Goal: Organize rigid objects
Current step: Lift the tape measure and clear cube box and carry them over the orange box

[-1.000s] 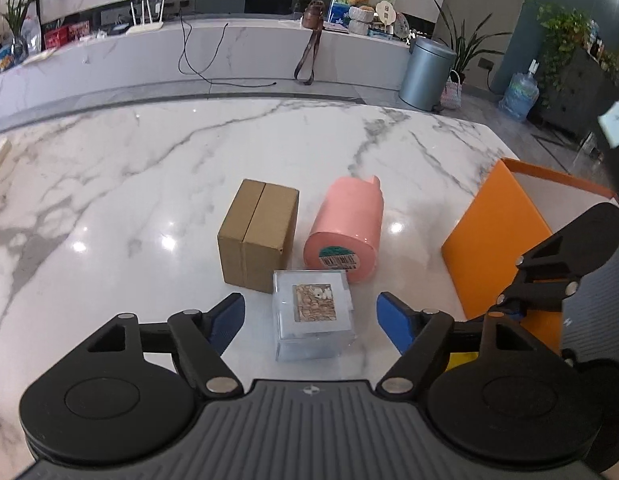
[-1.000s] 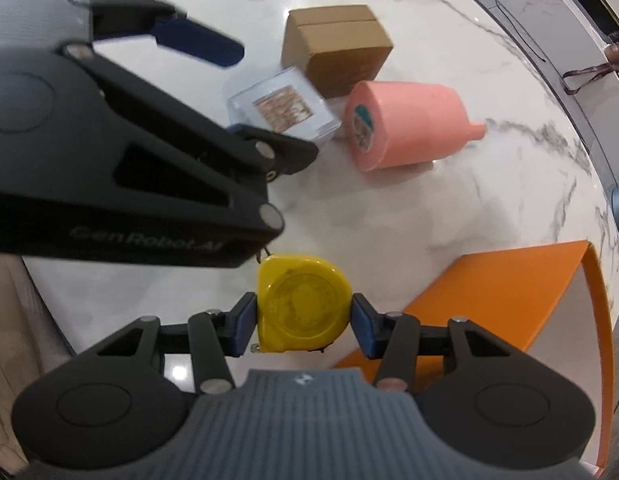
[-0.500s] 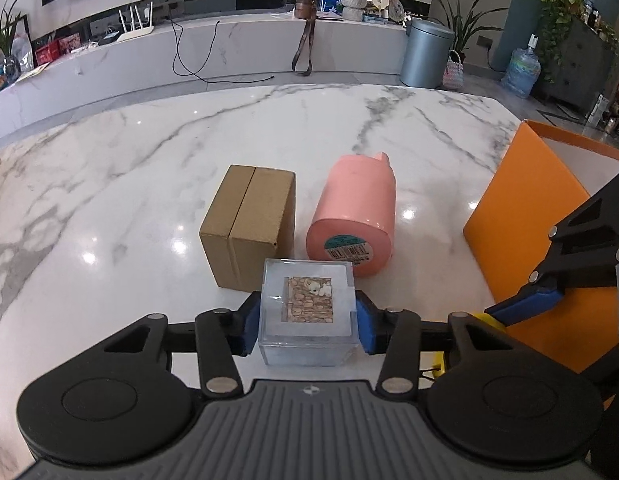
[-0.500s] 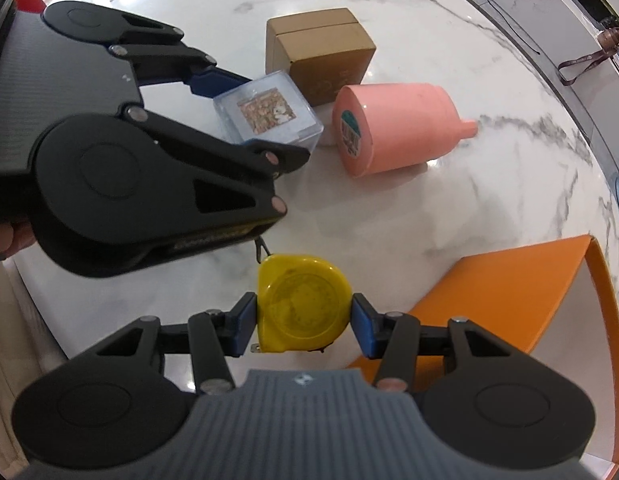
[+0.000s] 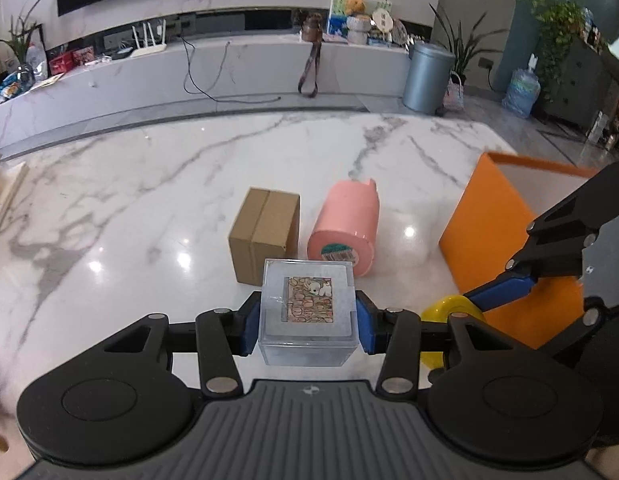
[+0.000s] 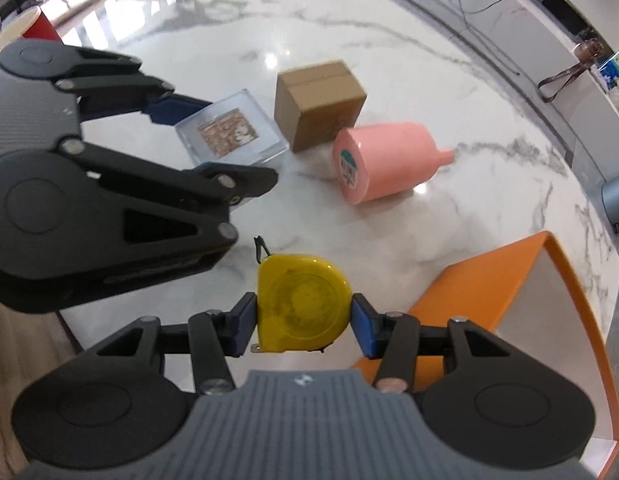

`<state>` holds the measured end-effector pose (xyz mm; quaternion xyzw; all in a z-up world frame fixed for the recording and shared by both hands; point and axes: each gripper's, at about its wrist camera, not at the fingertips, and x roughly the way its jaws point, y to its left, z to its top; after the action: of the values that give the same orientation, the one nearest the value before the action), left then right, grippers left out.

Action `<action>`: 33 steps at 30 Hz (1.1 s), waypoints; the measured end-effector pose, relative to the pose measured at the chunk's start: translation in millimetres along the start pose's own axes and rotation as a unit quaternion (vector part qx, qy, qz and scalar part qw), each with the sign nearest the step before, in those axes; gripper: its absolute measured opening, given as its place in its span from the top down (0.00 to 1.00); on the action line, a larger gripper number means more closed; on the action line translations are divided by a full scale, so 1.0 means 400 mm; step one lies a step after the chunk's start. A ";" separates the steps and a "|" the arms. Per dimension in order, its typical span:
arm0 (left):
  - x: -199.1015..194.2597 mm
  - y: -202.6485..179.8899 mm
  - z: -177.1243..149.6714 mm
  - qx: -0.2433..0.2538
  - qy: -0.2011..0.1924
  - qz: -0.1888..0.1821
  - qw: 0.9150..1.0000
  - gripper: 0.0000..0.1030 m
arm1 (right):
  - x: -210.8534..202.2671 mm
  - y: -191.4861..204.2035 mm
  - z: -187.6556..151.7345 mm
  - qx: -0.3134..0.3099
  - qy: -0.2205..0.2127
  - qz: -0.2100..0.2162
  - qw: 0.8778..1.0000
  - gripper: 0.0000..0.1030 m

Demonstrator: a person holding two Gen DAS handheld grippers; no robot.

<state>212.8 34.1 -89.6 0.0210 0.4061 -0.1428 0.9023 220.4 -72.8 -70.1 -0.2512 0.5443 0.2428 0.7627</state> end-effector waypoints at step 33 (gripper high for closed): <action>-0.137 -0.458 0.099 0.123 -0.034 -0.141 0.982 0.48 | -0.225 -0.320 -0.474 0.230 -0.063 -0.077 0.968 0.51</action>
<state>156.8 -134.5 -8.4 0.0692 0.3537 -0.3177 0.8770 142.5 -301.0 -22.4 -0.0949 0.5156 0.0668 0.8489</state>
